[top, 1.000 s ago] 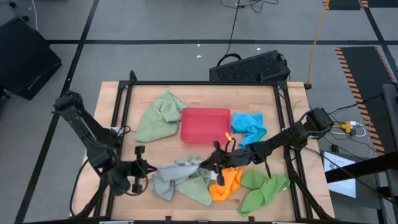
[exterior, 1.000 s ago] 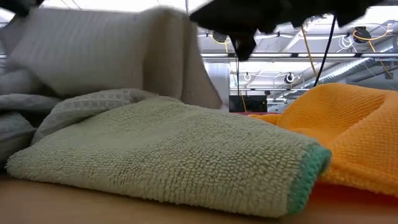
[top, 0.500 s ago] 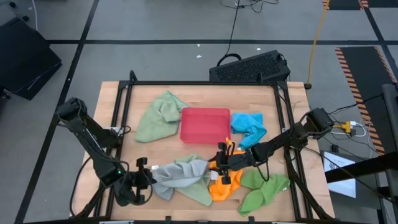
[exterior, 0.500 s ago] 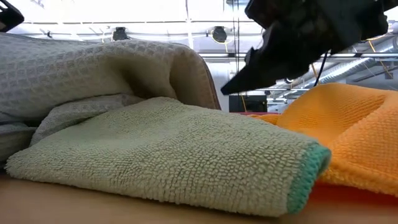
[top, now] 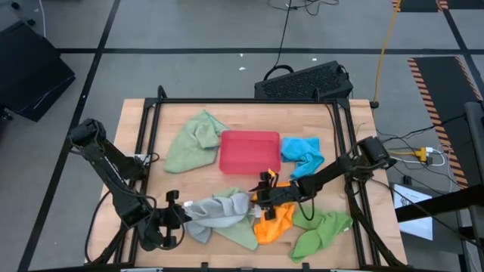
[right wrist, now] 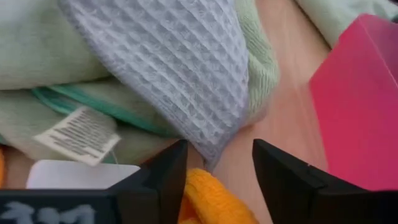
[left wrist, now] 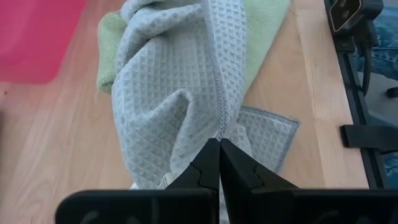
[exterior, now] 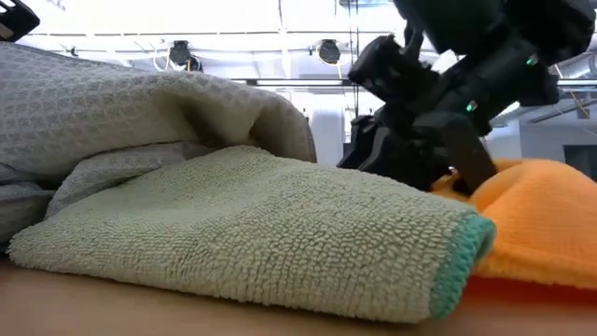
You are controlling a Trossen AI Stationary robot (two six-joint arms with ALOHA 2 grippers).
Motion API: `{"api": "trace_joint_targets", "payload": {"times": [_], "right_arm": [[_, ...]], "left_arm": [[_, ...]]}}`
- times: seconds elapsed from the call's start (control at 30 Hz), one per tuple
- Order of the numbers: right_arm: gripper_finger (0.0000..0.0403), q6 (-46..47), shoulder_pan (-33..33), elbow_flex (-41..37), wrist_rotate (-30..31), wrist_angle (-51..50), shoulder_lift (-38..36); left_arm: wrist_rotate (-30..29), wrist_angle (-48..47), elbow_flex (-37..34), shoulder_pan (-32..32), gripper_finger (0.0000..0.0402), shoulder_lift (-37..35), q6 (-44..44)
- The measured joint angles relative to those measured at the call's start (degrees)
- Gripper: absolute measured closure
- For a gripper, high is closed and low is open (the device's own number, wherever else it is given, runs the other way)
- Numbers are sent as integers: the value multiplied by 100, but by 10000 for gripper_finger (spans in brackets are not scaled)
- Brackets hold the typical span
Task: Fold microfiber towels
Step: Fold the gray microfiber cloth
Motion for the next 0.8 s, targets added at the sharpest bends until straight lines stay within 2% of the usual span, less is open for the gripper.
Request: {"api": "trace_joint_targets", "payload": {"times": [0.13,0.23,0.47,0.57,0.63,0.7,0.8], "right_arm": [[278,15,-7,0,-479,-2,21],[283,22,53,0,-546,-8,-50],[235,-71,74,83,205,-4,109],[221,-77,-10,165,56,61,410],[220,-57,-61,255,-83,209,590],[227,73,-91,292,34,423,746],[262,108,-94,287,166,650,810]], "left_arm": [[0,-10,-2,-35,396,0,40],[-6,-22,-2,-39,396,0,95],[-145,-28,-2,-34,396,0,310],[-253,-28,-2,-34,396,0,375],[-298,-11,-2,-34,396,0,396],[-306,-9,-2,-32,396,0,390],[-306,-4,-2,-34,396,0,387]]}}
